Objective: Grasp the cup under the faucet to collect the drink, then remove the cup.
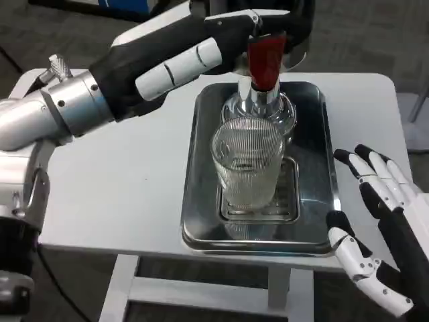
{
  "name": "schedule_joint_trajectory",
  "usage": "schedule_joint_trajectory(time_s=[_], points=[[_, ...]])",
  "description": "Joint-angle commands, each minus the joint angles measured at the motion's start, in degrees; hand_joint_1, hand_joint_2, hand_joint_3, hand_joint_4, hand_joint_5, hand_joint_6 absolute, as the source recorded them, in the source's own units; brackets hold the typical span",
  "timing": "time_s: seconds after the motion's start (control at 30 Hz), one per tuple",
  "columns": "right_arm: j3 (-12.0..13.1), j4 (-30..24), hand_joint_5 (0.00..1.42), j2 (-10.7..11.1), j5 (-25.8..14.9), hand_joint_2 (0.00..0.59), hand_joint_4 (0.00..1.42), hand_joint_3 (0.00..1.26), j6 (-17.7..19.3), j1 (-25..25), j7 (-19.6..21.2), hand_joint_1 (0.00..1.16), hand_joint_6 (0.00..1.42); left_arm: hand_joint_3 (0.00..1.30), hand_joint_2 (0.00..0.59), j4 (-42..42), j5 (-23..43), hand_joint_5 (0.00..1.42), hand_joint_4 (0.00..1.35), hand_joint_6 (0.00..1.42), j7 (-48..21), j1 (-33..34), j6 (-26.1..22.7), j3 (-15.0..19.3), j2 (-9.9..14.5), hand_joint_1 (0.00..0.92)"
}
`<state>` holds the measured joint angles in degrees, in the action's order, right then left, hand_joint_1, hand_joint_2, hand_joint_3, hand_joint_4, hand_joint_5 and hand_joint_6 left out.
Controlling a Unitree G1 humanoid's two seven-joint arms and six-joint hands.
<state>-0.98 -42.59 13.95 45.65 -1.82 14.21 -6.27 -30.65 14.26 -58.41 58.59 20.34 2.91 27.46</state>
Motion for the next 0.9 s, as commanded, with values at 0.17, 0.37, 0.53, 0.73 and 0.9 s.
schedule_joint_trajectory(time_s=[0.17,0.37,0.53,0.73,0.9], points=[[0.0,-0.2,0.00,0.1,-0.7,0.495,0.00,0.07,0.9,0.4,0.0,0.06,0.05,0.18,0.159,-1.8,-3.5,0.08,0.04,0.26,-1.5,-0.7,4.5,-2.4,2.4,0.000],[-0.1,-0.4,0.00,0.0,-0.6,0.495,0.00,0.07,0.8,0.5,-0.1,0.06,0.05,0.16,0.159,-3.0,-5.5,0.06,0.02,0.22,-0.8,-0.7,7.6,-3.7,3.3,0.000],[-0.1,-0.5,0.00,-0.1,-0.6,0.495,0.00,0.07,0.7,0.6,-0.1,0.06,0.05,0.15,0.159,-4.0,-6.2,0.05,0.01,0.22,-0.6,-0.6,9.2,-4.3,3.4,0.000],[-0.1,-0.6,0.00,-0.1,-0.8,0.495,0.00,0.07,0.7,0.6,-0.1,0.06,0.05,0.15,0.158,-5.1,-7.8,0.05,0.00,0.22,0.5,-0.3,12.2,-5.9,4.4,0.000],[-0.1,-0.6,0.00,-0.1,-0.8,0.495,0.00,0.07,0.7,0.7,-0.2,0.06,0.05,0.15,0.157,-5.7,-8.9,0.04,0.00,0.22,1.2,-0.2,14.2,-6.9,5.0,0.000]])
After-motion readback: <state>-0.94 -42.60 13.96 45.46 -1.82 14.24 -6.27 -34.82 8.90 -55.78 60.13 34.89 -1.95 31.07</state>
